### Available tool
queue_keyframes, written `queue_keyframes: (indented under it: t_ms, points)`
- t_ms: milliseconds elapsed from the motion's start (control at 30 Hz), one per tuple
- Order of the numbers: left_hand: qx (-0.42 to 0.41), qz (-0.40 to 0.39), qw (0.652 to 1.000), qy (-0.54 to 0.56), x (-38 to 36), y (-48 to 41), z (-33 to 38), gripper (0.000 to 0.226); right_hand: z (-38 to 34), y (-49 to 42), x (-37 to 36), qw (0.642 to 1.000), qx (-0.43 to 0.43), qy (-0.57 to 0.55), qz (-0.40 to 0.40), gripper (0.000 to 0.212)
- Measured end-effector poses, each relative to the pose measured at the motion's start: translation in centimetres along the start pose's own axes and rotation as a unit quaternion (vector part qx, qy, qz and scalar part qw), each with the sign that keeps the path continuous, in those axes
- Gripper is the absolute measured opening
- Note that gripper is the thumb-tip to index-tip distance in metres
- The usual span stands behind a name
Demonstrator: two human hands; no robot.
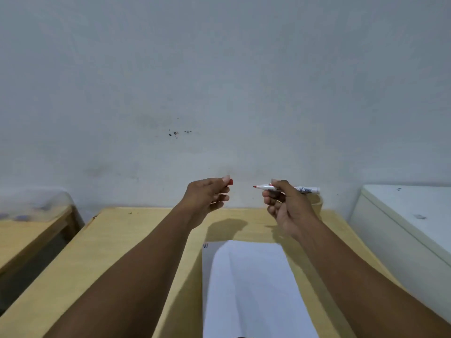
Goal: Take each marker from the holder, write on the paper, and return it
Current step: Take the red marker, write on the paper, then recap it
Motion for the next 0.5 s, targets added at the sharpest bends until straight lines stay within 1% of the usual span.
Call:
queue_keyframes:
  t_ms: [200, 400, 500]
  points:
    - [0.021, -0.054, 0.996, 0.070, -6.7, -1.2, 0.3, 0.021, -3.1, 0.4, 1.7, 0.999, 0.044, -0.004, -0.008, 0.013]
    - [0.026, -0.104, 0.992, 0.068, -10.5, -2.0, 0.2, 0.026, -4.5, -0.1, 3.5, 0.997, 0.070, 0.034, -0.014, 0.017]
    - [0.021, -0.098, 0.994, 0.053, -11.4, -2.6, -0.2, 0.018, -4.6, -0.4, 4.2, 0.996, 0.073, 0.051, -0.011, 0.020]
Point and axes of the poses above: each hand's wrist, its own y-axis away from the middle knuckle, its own x-axis out of the back of the hand, z = x × y, the point moved 1 cm from there along -y, towards the middle knuckle, and after that the axes turned 8 degrees about -y, right-handed, at the moved point
